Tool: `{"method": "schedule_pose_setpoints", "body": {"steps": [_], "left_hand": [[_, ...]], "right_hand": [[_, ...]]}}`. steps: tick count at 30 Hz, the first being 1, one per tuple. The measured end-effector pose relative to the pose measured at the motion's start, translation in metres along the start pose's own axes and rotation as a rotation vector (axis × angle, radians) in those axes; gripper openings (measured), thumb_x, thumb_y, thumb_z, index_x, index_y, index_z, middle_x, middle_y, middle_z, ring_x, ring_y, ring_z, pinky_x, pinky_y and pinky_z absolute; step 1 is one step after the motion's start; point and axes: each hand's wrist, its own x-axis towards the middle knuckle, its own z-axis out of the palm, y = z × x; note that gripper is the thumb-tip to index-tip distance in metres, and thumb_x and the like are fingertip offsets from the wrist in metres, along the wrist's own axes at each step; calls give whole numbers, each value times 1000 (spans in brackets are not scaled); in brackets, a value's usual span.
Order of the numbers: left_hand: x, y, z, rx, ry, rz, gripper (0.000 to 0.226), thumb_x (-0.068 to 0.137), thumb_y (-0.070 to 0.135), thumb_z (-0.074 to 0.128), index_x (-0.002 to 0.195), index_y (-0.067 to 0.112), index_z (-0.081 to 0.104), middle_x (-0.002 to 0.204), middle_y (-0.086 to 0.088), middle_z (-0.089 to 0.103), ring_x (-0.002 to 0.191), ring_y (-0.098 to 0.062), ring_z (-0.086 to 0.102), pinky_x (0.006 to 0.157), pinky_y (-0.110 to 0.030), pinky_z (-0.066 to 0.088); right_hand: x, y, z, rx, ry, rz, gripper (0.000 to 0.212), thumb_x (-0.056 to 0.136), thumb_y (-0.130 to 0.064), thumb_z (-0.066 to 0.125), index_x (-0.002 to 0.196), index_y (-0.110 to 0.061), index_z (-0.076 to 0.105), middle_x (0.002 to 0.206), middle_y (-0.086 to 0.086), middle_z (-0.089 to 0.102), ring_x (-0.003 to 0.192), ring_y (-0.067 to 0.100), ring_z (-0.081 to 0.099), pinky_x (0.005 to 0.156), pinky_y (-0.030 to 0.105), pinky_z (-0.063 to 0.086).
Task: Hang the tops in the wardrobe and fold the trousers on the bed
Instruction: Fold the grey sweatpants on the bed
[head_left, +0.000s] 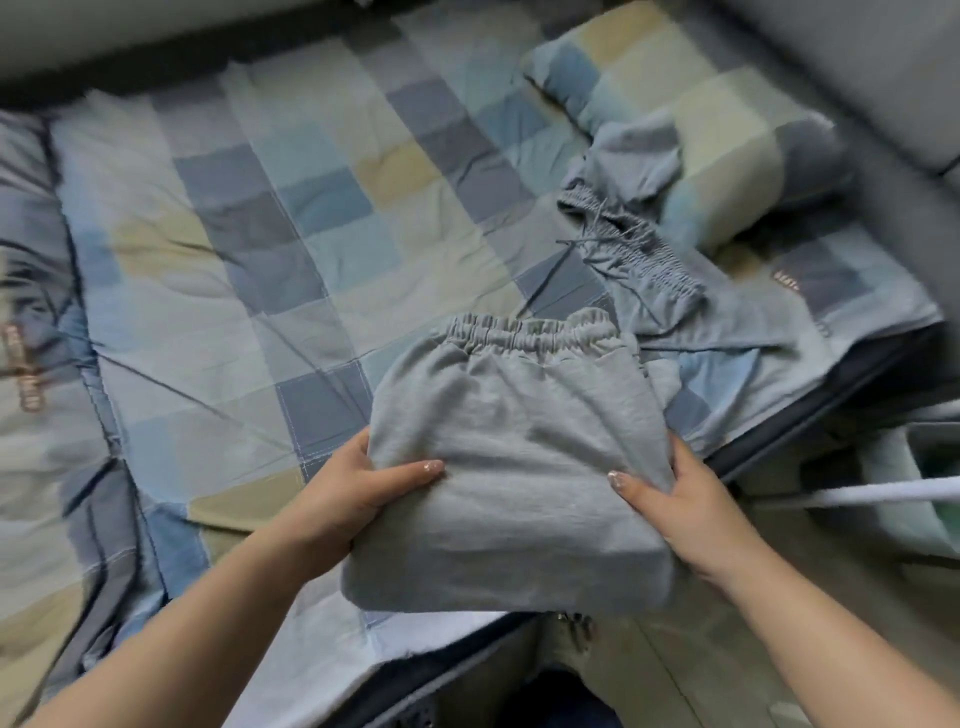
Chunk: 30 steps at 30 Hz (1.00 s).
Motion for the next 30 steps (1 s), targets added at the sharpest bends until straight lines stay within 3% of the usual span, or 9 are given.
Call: {"method": "schedule_pose_setpoints", "body": {"steps": [4, 8, 12, 15, 18, 20, 25, 27, 30], "left_hand": [[-58, 52, 17, 36, -193, -9, 44, 56, 27, 90, 96, 28, 73, 108, -9, 72, 97, -26, 70, 71, -29, 57], [-105, 93, 46, 85, -393, -57, 51, 61, 25, 90, 107, 24, 69, 117, -14, 68, 107, -33, 66, 80, -37, 56], [-149, 125, 92, 161, -530, -49, 54, 57, 26, 92, 106, 20, 71, 115, -16, 68, 104, -33, 67, 77, -35, 57], [-179, 137, 129, 206, -608, -32, 58, 52, 25, 94, 104, 17, 71, 113, -19, 69, 100, -34, 68, 73, -36, 58], [-212, 142, 172, 260, -688, -22, 58, 63, 16, 85, 116, 11, 63, 114, -19, 68, 101, -35, 68, 73, -37, 58], [-235, 140, 203, 302, -748, -8, 63, 62, 15, 84, 120, 9, 59, 113, -19, 68, 101, -35, 67, 74, -37, 58], [-299, 121, 281, 356, -935, -23, 43, 61, 13, 87, 100, 18, 72, 110, -19, 70, 98, -34, 69, 72, -37, 58], [-323, 106, 307, 378, -993, -30, 50, 57, 17, 91, 102, 18, 71, 113, -20, 68, 101, -36, 67, 74, -39, 58], [-363, 83, 348, 397, -1077, -36, 44, 62, 15, 86, 103, 20, 70, 112, -19, 69, 101, -35, 68, 74, -38, 57]], "right_hand": [[-81, -46, -14, 97, 129, -15, 43, 78, -22, 71, 111, -44, 54, 107, -30, 66, 100, -7, 62, 81, 13, 49], [-152, -81, -38, 133, 275, -41, 41, 78, -11, 70, 110, -33, 57, 105, -24, 69, 100, -2, 64, 85, 17, 52], [-224, -113, -70, 173, 388, -58, 37, 81, -6, 69, 104, -32, 56, 96, -29, 69, 93, -6, 64, 72, 10, 51], [-277, -124, -93, 148, 485, -63, 38, 81, -11, 71, 102, -37, 55, 93, -32, 68, 89, -10, 63, 74, 13, 48], [-339, -128, -114, 130, 605, -46, 37, 80, -13, 72, 103, -37, 56, 93, -29, 69, 87, -8, 65, 75, 12, 50], [-382, -126, -126, 142, 672, -43, 40, 76, -21, 74, 107, -38, 56, 98, -26, 69, 93, -3, 66, 82, 22, 50], [-494, -109, -154, 207, 801, -65, 49, 78, -15, 72, 114, -44, 55, 112, -18, 68, 106, 4, 64, 95, 35, 47], [-534, -99, -161, 205, 855, -82, 52, 79, -15, 72, 115, -48, 53, 114, -22, 66, 107, 0, 62, 94, 30, 46], [-597, -86, -170, 176, 956, -110, 55, 78, -12, 72, 114, -47, 50, 110, -36, 62, 103, -15, 57, 83, 11, 46]]}}
